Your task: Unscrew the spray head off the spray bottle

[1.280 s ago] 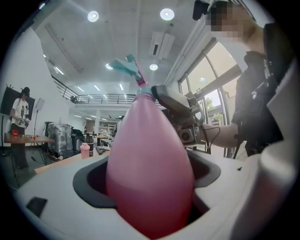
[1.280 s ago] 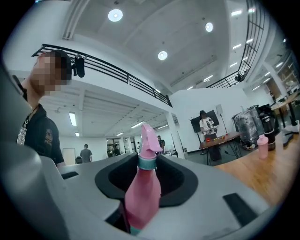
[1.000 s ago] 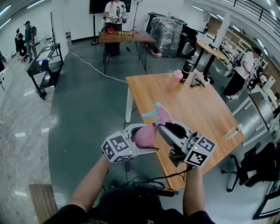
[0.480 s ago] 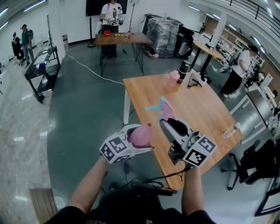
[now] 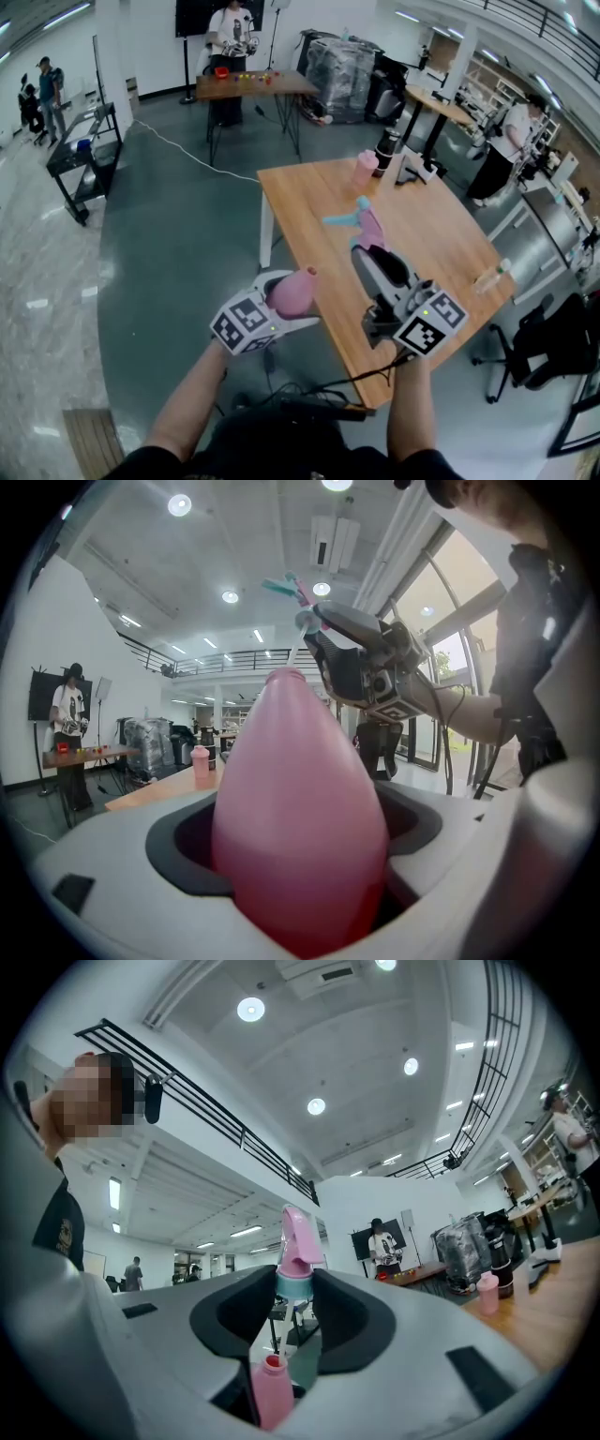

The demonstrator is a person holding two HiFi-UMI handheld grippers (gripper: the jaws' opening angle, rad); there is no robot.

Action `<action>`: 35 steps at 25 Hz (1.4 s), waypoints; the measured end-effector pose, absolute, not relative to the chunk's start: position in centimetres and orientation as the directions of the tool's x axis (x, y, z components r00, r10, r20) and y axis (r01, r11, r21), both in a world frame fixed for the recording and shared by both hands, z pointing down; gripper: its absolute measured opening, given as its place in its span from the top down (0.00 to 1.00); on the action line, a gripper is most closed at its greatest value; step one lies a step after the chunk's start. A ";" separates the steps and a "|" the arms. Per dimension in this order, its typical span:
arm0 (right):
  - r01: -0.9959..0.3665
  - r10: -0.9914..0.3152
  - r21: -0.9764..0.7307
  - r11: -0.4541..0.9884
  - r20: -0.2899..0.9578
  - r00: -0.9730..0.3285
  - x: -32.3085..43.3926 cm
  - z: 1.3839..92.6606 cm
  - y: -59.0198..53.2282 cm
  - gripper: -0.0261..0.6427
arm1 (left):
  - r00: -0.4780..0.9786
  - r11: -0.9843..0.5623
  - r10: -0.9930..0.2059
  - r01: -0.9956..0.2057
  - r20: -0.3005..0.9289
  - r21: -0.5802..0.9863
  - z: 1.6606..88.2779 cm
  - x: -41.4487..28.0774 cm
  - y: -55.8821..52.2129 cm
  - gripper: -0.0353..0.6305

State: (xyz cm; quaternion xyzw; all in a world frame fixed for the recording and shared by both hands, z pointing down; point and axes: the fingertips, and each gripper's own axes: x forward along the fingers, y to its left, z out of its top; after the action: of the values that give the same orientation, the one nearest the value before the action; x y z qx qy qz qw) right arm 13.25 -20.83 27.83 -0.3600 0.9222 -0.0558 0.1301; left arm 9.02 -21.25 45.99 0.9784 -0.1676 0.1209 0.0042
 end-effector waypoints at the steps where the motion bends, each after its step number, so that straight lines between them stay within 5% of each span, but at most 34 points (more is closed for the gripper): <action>1: -0.652 -0.681 -0.197 0.732 -0.206 -0.703 13.3 27.7 -20.8 0.77 | 0.912 -0.942 -0.332 -0.334 0.241 -0.032 46.1 8.9 -21.3 0.28; 17: -0.701 -0.732 -0.229 0.675 -0.327 -0.598 15.9 25.6 -20.9 0.77 | 0.871 -0.907 -0.413 -0.421 0.265 -0.030 46.9 7.9 -22.7 0.28; 35: -0.862 -0.861 -0.057 0.504 -0.101 -0.498 14.9 33.0 -23.8 0.77 | 0.841 -0.855 -0.519 -0.515 0.154 -0.070 41.7 6.7 -24.2 0.28</action>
State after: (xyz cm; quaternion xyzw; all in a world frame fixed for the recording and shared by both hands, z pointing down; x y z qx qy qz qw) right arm 14.89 -23.79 33.03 -0.4978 0.8654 0.0003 0.0580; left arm 6.66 -24.24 41.65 0.9593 -0.2693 0.0840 -0.0127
